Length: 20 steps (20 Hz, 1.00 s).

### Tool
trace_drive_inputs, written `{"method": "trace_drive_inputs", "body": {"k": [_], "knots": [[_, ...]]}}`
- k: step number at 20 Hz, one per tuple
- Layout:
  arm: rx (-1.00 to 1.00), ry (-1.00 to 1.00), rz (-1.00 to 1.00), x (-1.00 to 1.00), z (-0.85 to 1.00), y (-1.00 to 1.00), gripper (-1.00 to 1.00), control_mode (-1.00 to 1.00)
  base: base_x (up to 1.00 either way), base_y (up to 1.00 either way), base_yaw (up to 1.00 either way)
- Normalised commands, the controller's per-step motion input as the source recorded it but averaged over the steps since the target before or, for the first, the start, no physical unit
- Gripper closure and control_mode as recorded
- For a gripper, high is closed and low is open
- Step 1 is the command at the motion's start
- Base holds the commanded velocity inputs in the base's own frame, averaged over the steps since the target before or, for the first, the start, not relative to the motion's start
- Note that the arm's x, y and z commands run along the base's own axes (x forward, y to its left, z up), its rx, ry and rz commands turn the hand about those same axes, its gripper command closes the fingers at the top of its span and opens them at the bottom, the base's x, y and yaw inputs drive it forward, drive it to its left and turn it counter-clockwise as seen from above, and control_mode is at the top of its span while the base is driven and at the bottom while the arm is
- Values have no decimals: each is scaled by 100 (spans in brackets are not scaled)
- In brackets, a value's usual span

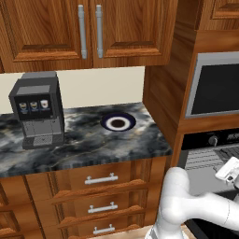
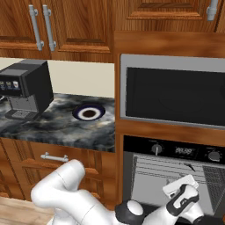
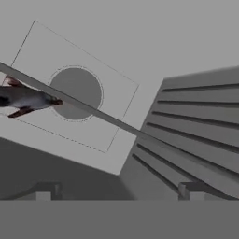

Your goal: Take the fish from the oven and place it on the plate on the counter.

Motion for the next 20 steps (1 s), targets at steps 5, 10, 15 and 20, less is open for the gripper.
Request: {"method": "trace_drive_inputs", "body": {"k": [5,10,15,20], "knots": [[1,1,0,1,-33,-2,-100,-100,0,0,0],[0,-1,0,9,-40,0,-100,-100,0,0,0],[0,-11,0,15,-63,0,-100,-100,0,0,0],[0,-15,0,21,-59,0,-100,-100,0,0,0]]}}
